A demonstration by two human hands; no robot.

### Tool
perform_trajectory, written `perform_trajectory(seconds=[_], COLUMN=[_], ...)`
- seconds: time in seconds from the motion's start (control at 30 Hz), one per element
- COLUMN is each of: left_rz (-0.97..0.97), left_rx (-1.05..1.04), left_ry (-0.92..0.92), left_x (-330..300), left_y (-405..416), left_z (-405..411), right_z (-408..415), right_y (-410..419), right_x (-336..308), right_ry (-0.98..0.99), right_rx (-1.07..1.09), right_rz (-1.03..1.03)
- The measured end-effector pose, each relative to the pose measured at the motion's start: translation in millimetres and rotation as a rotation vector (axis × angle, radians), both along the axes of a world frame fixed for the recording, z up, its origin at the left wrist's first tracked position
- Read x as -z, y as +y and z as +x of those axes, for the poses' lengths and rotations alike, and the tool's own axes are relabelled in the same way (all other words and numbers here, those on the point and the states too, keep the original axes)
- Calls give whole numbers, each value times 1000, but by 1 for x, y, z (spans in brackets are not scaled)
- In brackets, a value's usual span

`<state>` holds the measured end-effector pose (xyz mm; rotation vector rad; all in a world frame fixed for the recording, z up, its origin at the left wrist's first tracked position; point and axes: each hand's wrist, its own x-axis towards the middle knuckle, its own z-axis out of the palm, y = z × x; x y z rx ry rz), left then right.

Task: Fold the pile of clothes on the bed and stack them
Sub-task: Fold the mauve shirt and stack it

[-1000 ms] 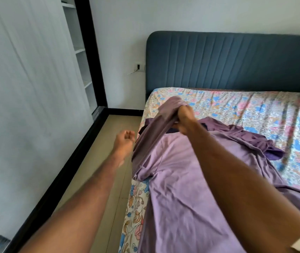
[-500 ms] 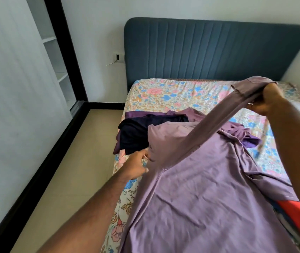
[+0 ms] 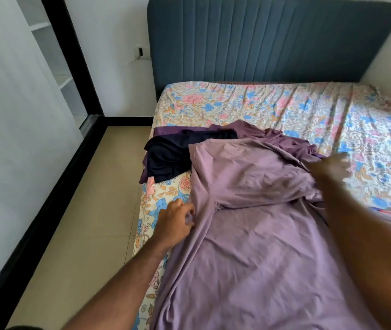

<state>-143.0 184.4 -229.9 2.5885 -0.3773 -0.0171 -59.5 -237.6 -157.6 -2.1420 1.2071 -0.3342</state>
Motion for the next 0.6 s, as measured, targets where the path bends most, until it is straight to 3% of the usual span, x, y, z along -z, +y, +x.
perform_trajectory(seconds=[0.03, 0.1, 0.23, 0.4, 0.6], left_rz=[-19, -19, -28, 5, -2], left_rx=[-2, -19, -79, -177, -257], left_ry=[6, 15, 1, 55, 110], left_x=[1, 4, 10, 11, 7], left_y=[0, 1, 7, 17, 30], left_z=[-8, -32, -75, -122, -170], right_z=[-8, -25, -69, -64, -74], right_y=[36, 113, 227, 264, 284], right_x=[3, 22, 76, 115, 77], right_ry=[-41, -121, 7, 68, 116], right_rx=[-39, -274, -660, -539, -557], right_rz=[-117, -156, 143, 262, 245])
